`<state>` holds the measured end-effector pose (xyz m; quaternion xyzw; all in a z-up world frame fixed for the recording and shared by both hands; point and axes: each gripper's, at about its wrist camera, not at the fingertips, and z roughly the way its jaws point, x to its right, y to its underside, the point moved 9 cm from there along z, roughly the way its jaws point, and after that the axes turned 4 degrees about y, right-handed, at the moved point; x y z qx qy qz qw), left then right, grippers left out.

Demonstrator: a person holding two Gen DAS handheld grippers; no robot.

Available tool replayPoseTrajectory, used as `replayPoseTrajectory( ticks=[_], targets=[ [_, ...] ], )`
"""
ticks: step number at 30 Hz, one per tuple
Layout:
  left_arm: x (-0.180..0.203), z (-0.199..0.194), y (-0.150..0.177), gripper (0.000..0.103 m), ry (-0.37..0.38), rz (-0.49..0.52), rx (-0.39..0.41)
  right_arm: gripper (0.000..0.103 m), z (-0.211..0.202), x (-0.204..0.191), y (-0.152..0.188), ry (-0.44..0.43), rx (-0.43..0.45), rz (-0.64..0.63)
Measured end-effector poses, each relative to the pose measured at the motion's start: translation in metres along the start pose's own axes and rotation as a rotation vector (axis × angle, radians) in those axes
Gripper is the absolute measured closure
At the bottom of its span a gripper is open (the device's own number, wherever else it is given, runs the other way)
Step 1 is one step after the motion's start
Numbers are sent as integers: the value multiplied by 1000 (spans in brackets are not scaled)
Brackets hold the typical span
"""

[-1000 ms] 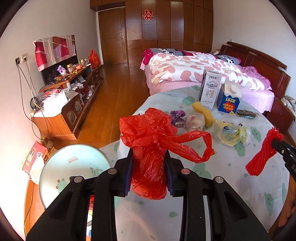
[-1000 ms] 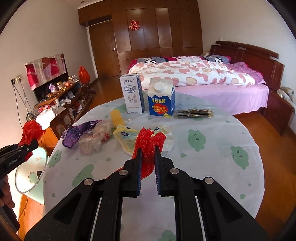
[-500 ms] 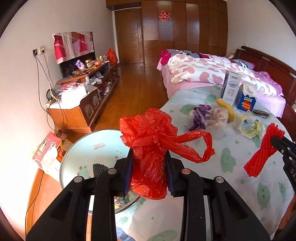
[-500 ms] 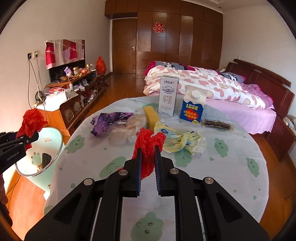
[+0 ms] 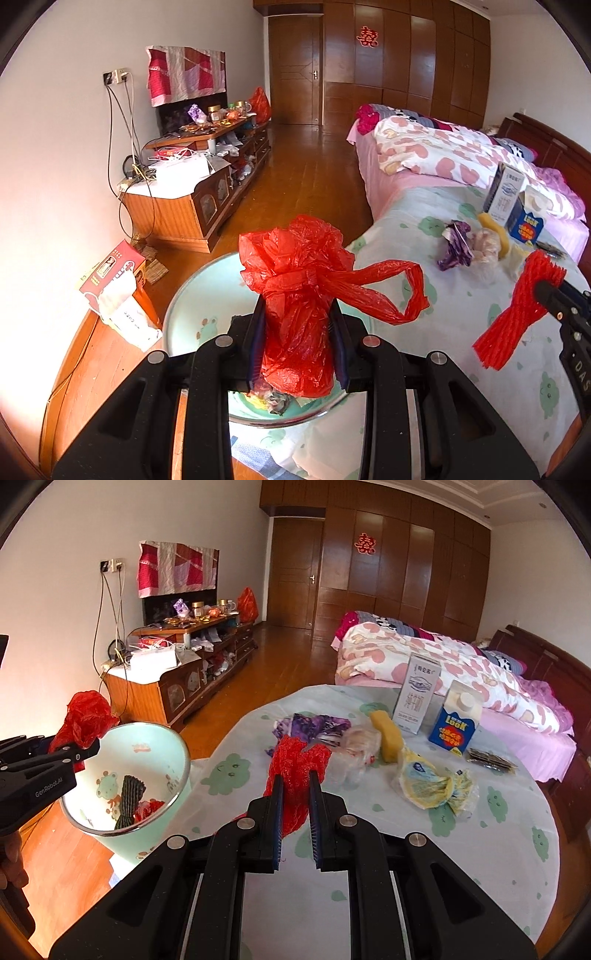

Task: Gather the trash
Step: 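Carry the red bag and red net over the bin with both grippers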

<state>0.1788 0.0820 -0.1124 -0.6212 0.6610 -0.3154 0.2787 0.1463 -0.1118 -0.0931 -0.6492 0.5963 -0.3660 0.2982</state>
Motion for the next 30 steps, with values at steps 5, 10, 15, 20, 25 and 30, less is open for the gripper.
replayPoseTrajectory(
  ticks=[5, 10, 15, 20, 25, 30],
  targets=[
    [-17, 4, -3, 72, -31, -24, 4, 90, 2, -29, -9, -34, 15, -44],
    [-35, 12, -3, 72, -56, -55, -10, 90, 8, -56, -21, -60, 32, -88],
    [-47, 18, -4, 72, -72, -78, -14, 90, 17, -79, -28, -85, 30, -116],
    [-58, 25, -4, 72, -99, -96, -23, 90, 32, -103, -30, -92, 22, -165],
    [-67, 32, -2, 72, -117, -111, -34, 89, 50, -118, -29, -114, -22, -173],
    [-73, 38, 1, 72, -132, -118, -46, 89, 69, -131, -23, -139, -83, -174]
  ],
)
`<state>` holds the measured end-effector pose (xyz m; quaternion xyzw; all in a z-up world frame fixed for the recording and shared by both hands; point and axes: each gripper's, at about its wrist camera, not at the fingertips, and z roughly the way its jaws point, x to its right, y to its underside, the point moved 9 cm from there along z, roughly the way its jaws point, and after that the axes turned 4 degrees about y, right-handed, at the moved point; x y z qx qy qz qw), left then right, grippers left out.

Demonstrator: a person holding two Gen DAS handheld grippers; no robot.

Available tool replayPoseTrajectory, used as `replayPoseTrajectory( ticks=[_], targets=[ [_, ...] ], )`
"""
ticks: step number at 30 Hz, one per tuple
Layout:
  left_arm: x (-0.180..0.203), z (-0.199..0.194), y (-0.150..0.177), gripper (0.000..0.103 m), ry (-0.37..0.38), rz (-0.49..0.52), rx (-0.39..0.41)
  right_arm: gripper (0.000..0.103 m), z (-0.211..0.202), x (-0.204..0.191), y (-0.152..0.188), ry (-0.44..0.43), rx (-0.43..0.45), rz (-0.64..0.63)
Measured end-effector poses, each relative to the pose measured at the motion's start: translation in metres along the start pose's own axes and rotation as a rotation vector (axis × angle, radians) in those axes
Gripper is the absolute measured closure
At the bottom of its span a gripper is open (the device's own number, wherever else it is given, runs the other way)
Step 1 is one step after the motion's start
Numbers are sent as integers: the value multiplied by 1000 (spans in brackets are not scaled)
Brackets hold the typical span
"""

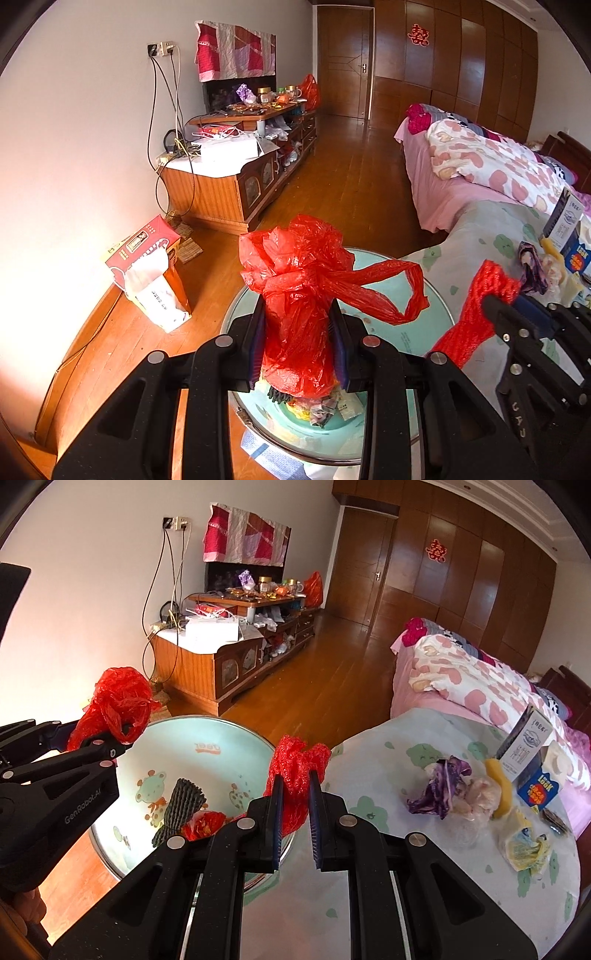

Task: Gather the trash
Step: 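Carry the red bag and red net over the bin with both grippers, then open both grippers over the bin and move them back over the table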

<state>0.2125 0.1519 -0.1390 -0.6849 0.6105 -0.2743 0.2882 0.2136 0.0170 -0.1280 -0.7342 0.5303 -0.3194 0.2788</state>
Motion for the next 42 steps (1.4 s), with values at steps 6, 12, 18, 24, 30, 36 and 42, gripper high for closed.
replayPoseTrajectory(
  ticks=[6, 12, 18, 24, 30, 36, 42],
  targets=[
    [-2, 8, 4, 72, -7, 3, -16, 87, 18, -9, 7, -64, -69, 11],
    [-2, 9, 5, 72, -10, 3, -21, 68, 21, -10, 10, -95, -69, 44],
    [-1, 10, 4, 72, -12, 3, -19, 59, 15, -1, 7, -74, -42, 83],
    [-2, 9, 6, 72, -23, 10, -16, 44, -1, 22, 7, -37, 0, 155],
    [-3, 2, 3, 46, -56, 17, 10, 24, -20, 50, 10, 43, 72, 208],
    [0, -7, 0, 26, -67, 18, 33, 14, -37, 87, 19, 116, 91, 297],
    [14, -22, -3, 12, -62, 40, 69, 11, -54, 124, 34, 187, 105, 352]
  ],
)
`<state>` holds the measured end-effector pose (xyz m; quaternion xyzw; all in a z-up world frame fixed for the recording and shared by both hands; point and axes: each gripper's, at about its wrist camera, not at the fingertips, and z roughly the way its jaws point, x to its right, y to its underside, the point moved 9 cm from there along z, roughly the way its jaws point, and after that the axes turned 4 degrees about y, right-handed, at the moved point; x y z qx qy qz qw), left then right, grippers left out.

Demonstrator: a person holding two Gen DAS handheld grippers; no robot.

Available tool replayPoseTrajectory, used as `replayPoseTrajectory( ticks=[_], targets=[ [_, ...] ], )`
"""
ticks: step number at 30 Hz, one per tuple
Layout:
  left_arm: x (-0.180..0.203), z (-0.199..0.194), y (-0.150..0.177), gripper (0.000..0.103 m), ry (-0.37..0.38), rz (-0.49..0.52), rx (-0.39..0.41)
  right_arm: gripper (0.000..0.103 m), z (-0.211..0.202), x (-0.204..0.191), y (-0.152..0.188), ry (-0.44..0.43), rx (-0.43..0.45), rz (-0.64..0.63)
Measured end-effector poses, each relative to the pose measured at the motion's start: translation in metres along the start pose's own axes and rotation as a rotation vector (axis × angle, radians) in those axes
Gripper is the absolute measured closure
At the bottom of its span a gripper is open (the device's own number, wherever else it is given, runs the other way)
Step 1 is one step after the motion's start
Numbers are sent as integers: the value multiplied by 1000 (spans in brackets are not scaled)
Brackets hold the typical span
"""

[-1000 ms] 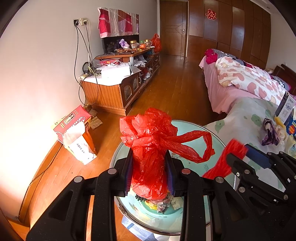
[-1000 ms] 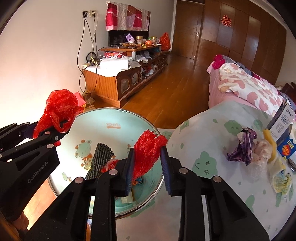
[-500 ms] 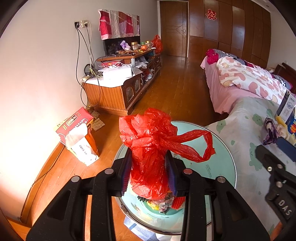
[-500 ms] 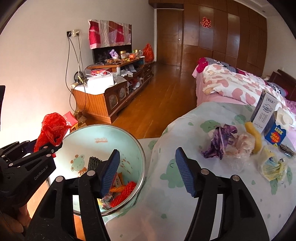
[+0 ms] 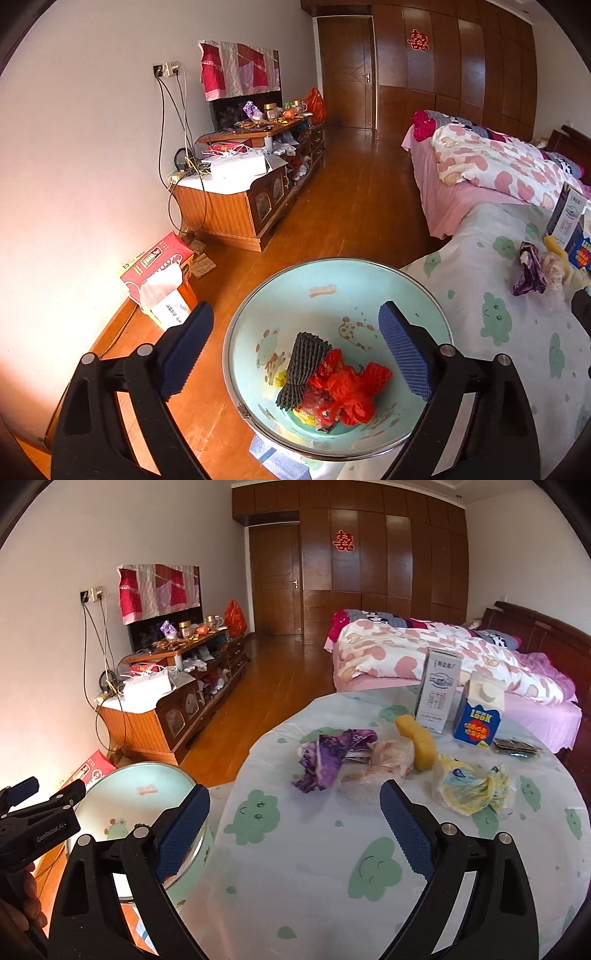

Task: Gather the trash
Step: 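Open both grippers over the bin and move them back over the table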

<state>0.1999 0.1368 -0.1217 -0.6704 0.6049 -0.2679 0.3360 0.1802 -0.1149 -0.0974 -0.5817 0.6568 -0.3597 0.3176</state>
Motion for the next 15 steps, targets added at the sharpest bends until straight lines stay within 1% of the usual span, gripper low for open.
replayPoseTrajectory(
  ticks=[2, 6, 9, 12, 15],
  targets=[
    [5, -8, -2, 11, 6, 8, 22, 11, -8, 14, -1, 45, 30, 3],
    [17, -25, -6, 6, 10, 31, 60, 11, -23, 44, -3, 141, 98, 13],
    [24, -35, -6, 6, 25, 41, 78, 11, -25, 59, -2, 147, 101, 26],
    [35, -44, -7, 6, 30, 56, 88, 11, -28, 84, 1, 155, 101, 69],
    [44, -52, -8, 6, 34, 71, 97, 11, -30, 99, 3, 170, 97, 97]
  ],
)
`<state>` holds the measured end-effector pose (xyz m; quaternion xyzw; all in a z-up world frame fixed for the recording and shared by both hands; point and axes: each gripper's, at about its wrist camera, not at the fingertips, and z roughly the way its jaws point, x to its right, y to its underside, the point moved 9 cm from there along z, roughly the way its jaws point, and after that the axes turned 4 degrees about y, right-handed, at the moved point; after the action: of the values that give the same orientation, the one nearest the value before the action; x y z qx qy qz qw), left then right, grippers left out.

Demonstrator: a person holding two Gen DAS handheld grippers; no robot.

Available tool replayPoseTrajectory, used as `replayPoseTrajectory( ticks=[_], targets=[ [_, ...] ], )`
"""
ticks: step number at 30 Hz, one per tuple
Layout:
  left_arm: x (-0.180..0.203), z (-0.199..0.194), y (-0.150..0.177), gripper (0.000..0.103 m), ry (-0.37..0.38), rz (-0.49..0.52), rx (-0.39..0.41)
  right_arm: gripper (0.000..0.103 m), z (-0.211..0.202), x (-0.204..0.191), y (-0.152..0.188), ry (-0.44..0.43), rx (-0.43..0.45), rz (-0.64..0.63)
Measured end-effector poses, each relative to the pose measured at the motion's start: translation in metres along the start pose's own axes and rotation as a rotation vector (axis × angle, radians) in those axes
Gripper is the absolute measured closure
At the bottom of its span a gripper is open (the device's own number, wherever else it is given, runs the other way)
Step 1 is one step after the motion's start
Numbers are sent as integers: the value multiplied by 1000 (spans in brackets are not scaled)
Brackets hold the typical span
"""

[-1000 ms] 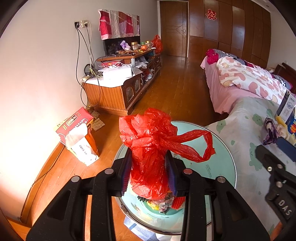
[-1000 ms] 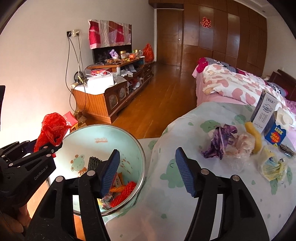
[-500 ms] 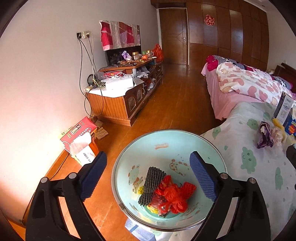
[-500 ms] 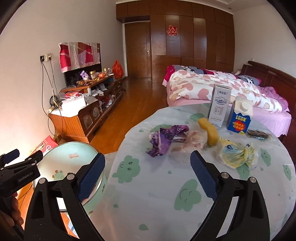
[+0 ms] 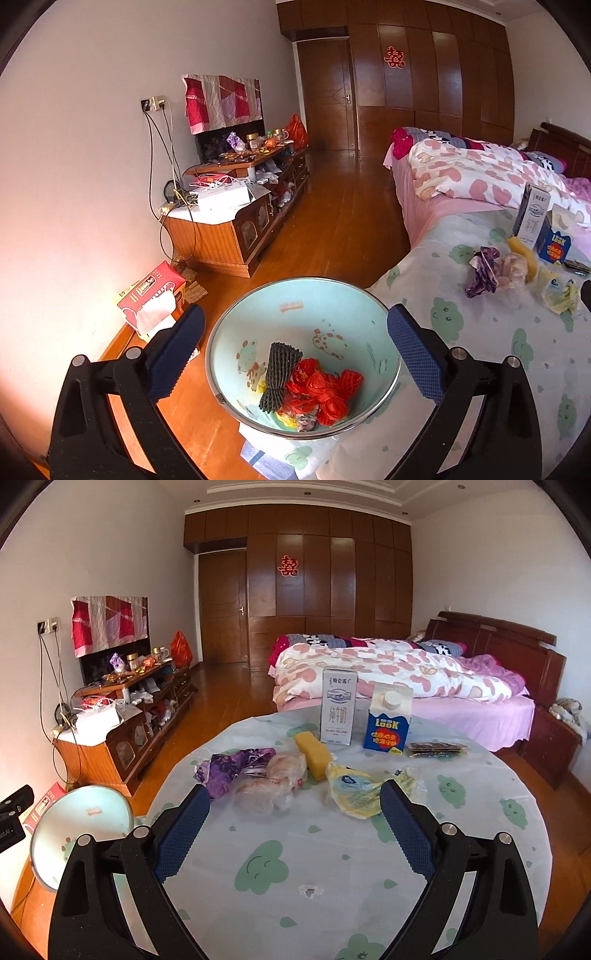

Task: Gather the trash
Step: 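Open both grippers over the bin and move them back over the table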

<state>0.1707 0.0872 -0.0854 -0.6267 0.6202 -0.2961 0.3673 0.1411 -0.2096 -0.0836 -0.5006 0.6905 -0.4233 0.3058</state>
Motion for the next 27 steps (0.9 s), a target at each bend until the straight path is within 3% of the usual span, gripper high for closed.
replayPoseTrajectory(
  ticks=[22, 27],
  targets=[
    [81, -26, -7, 6, 41, 131, 21, 11, -1, 105, 16, 116, -49, 65],
    [106, -24, -4, 6, 80, 163, 6, 11, 3, 137, 23, 157, -73, 98]
  ],
)
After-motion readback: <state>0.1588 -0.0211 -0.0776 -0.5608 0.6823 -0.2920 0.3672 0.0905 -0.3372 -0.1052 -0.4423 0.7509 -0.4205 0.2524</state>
